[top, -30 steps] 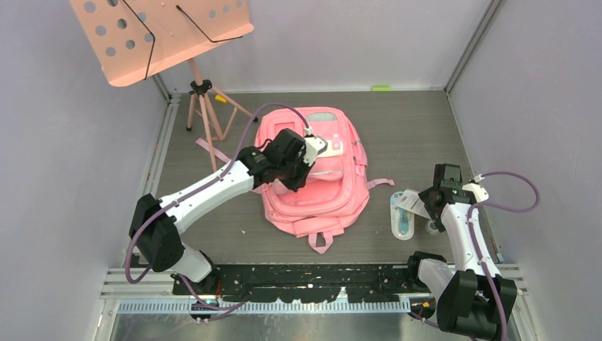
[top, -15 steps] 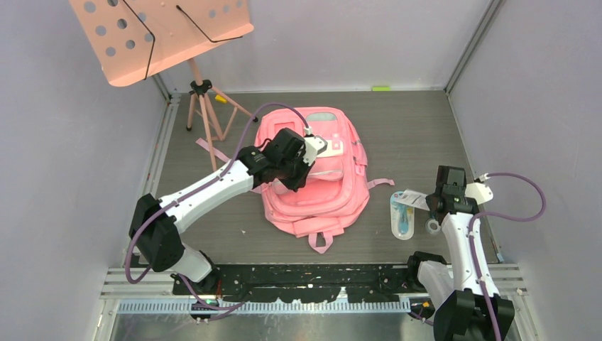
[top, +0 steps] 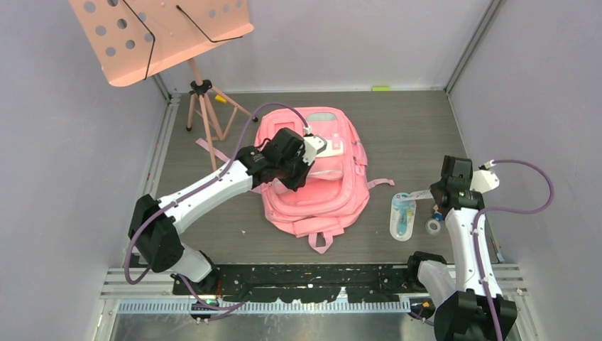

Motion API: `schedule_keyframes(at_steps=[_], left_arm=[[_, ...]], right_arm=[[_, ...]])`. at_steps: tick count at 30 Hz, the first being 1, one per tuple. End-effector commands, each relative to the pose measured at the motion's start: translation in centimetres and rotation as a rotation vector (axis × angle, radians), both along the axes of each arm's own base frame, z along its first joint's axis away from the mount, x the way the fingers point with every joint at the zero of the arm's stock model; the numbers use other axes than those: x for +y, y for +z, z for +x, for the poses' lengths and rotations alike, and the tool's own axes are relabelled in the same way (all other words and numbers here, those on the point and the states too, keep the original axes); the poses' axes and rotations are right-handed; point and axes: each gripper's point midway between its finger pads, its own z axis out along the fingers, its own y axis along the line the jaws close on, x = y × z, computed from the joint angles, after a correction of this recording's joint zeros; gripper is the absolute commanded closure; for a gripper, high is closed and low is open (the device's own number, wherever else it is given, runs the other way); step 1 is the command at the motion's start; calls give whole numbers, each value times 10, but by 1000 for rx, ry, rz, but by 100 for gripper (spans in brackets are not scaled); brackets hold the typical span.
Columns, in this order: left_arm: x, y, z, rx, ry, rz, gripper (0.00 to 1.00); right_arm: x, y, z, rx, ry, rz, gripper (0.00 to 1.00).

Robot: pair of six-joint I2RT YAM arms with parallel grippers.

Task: Pack the student bag
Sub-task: Pick up the stationery from the center of the board.

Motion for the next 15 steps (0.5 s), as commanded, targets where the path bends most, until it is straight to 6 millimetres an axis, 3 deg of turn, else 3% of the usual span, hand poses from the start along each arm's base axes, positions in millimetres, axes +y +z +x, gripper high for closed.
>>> schedule_keyframes(at_steps=[1, 9, 15], left_arm=[[3, 31, 13, -58, 50, -62, 100], [1, 37, 31, -1, 95, -109, 100], [-3, 45, 39, 14, 107, -144, 100]], right_arm=[[-8, 49, 29, -90, 66, -73, 99], [26, 115, 59, -266, 257, 17, 99], [93, 139, 75, -401, 493, 291, 99]])
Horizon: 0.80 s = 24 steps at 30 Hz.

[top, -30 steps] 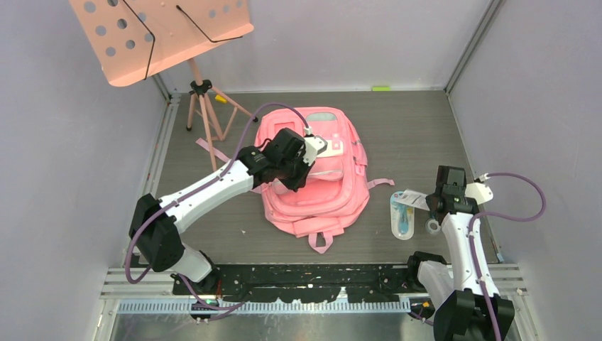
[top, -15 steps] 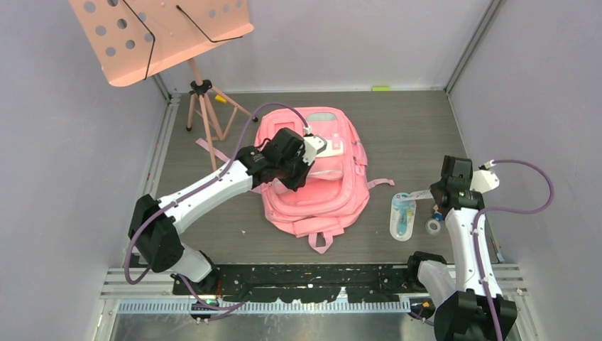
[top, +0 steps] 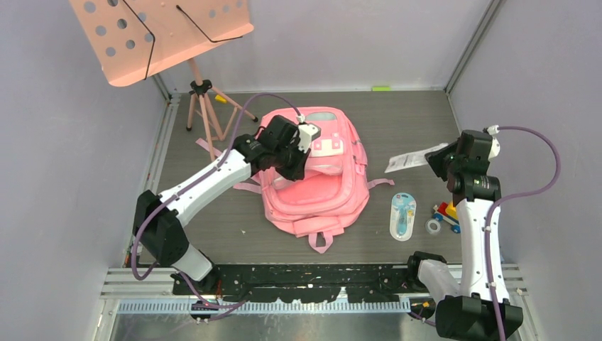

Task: Pack the student bag
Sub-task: Pick up the stationery from the center of the board, then place the stationery in the student bag.

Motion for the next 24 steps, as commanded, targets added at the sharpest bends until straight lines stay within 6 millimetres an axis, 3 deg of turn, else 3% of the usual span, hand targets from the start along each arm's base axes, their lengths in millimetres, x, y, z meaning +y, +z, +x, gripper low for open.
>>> schedule_keyframes(at_steps=[1, 7, 12, 14, 17, 20, 24], left_arm=[[-7, 33, 23, -63, 54, -79, 100], [-16, 54, 33, -113, 57, -133, 100], [-21, 59, 40, -129, 77, -154, 100], [-21, 57, 44, -127, 97, -147, 100], [-18, 58, 52, -144, 141, -138, 100], [-19, 60, 58, -151, 169, -143, 100], [-25, 64, 68, -156, 198, -160, 100]], right_arm=[[60, 28, 17, -134, 248, 211, 99], [135, 48, 14, -216, 473, 333, 99], [179, 56, 3, -229, 559, 413, 99], [185, 51, -5, -185, 559, 409, 99], [180, 48, -15, -159, 529, 358, 99], [171, 52, -28, -154, 510, 324, 99], [174, 55, -40, -140, 546, 334, 99]])
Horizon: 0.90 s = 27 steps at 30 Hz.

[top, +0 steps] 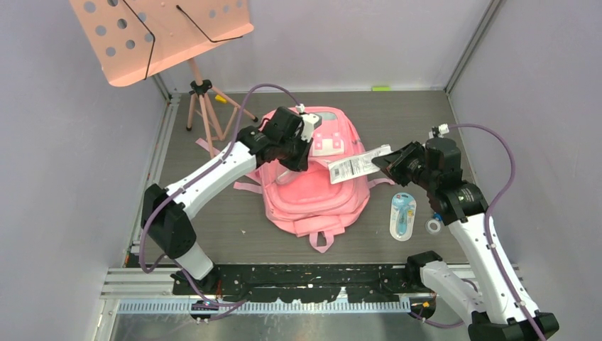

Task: Pack the student bag
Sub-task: Place the stationery in the student bag.

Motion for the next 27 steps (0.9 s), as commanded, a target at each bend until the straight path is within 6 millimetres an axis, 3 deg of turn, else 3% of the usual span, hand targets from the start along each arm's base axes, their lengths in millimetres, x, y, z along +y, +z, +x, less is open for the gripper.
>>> schedule_keyframes(at_steps=[1, 8, 14, 24, 27], left_arm=[[-18, 50, 51, -176, 112, -124, 100], [-37, 56, 67, -167, 106, -153, 100], [-47, 62, 61, -161, 52, -201, 100], [-51, 63, 34, -124, -36, -258, 100], [-53, 65, 25, -118, -57, -273, 100]], right_arm=[[5, 23, -16, -41, 52, 17, 99], [20, 33, -33, -82, 139, 55, 99], [32, 9, -34, -39, 160, 72, 99], [52, -30, -11, -27, 65, 150, 99], [61, -29, 0, -70, 30, 195, 99]])
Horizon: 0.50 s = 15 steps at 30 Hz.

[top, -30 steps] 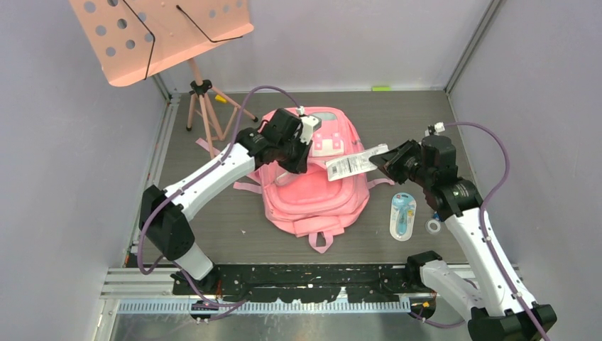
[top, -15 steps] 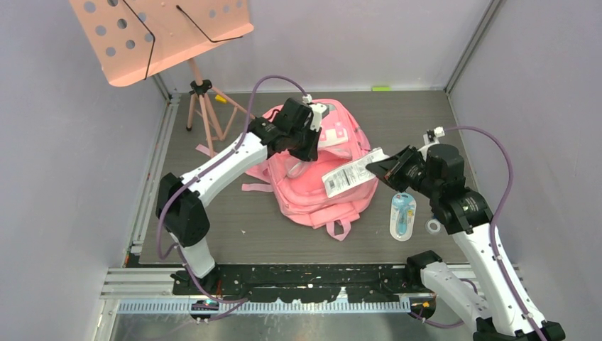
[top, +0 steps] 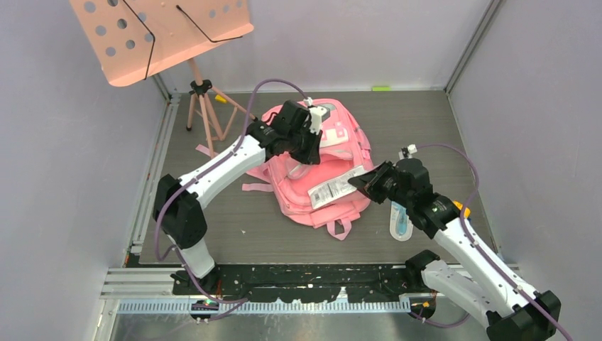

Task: Pack the student bag
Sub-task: Place the stationery in the student bag.

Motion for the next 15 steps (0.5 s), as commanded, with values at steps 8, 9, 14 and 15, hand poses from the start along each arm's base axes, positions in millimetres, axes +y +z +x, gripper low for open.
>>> schedule_keyframes(at_steps=[8, 9, 14, 15], left_arm=[[-21, 57, -15, -114, -78, -189, 100], [-21, 57, -16, -113, -78, -189, 100], [-21, 64, -20, -119, -89, -205, 100], [-21, 65, -20, -123, -88, -206, 100]], right_arm=[[36, 11, 55, -166, -170, 102, 99], [32, 9, 60, -169, -204, 94, 99], [27, -24, 71, -118, -307, 39, 99], [27, -25, 73, -127, -316, 37, 99]])
